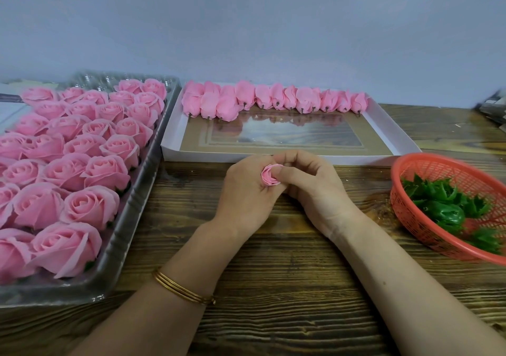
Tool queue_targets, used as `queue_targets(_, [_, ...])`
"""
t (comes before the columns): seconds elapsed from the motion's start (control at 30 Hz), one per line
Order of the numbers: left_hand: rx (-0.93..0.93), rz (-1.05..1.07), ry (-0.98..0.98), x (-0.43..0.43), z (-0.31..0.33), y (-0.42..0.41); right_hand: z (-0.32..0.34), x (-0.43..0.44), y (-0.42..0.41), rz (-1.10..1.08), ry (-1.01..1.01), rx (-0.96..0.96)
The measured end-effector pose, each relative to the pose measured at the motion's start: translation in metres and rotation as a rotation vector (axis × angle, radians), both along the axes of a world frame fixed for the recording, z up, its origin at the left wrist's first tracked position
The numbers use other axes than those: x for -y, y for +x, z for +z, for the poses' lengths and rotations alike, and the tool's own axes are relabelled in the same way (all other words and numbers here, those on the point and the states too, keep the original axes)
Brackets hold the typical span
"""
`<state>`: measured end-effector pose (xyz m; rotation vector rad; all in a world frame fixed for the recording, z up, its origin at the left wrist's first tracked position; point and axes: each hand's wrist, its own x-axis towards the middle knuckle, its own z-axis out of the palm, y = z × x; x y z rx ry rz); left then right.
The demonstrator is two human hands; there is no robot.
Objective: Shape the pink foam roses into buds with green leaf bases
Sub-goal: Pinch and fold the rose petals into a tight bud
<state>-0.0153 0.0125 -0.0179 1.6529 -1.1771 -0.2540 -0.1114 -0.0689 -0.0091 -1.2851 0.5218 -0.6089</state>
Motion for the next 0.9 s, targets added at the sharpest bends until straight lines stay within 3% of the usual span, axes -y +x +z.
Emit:
queue_targets(0.6, [0.028,-0.011,0.013,0.0014,-0.0018,-0.0019,-0.0053,0.0028,-0.0005,-0.045,-0.055,-0.001])
queue_targets(0.9, [-0.16,0.114,-0.074,0.0054,0.0007,0.0013,-0.0066,0.0055,0.0024,-0.061,0.007,0.015])
